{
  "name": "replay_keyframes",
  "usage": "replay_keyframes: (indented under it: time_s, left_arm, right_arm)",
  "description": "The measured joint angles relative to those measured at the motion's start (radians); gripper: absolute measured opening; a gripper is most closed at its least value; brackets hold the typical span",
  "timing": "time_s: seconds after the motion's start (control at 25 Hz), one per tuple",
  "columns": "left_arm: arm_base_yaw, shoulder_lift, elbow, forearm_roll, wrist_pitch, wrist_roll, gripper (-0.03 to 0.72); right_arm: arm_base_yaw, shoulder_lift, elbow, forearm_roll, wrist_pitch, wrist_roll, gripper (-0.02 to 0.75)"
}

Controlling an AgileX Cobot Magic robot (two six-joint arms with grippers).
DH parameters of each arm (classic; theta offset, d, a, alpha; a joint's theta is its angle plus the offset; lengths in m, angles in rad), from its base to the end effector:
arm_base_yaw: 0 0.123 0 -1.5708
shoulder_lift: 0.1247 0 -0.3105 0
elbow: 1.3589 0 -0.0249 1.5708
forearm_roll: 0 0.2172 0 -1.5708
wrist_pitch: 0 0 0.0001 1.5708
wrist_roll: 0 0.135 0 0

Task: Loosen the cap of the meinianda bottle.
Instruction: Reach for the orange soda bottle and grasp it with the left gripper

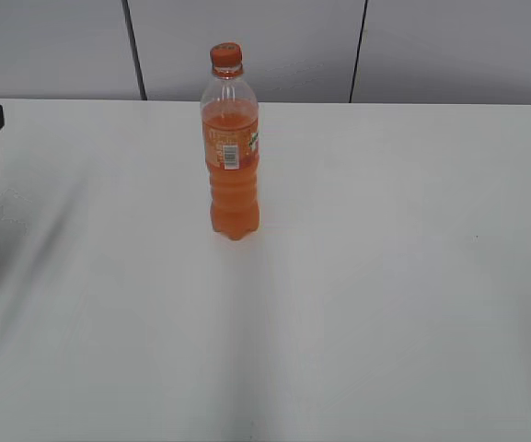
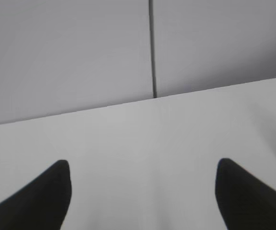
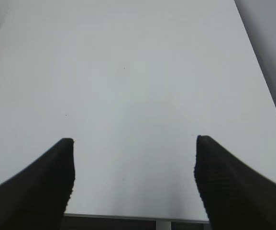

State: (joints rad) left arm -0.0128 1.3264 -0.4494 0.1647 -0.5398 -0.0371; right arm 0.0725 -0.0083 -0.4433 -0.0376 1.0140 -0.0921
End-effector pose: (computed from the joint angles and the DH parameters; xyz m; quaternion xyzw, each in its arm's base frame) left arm 0.2635 -0.0147 0.2604 0.0721 0.7880 -0.0054 0.6114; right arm -0.0144 -0.0054 0.2301 -0.0703 0.8506 -0.0239 0.5205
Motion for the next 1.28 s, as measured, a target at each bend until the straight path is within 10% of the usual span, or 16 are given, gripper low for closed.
replay_keyframes:
  time_s: [0.52, 1.28]
  left_arm:
    - [0.000, 0.212, 0.005, 0.617, -0.394, -0.383, 0.538]
    - [-0.104, 0.489, -0.125, 0.705, -0.491, -0.389, 0.533]
  right_arm:
    - [0.000, 0.000, 0.000, 0.000, -0.001, 0.000, 0.586]
    - [0.000, 0.000, 0.000, 0.000, -0.001, 0.000, 0.586]
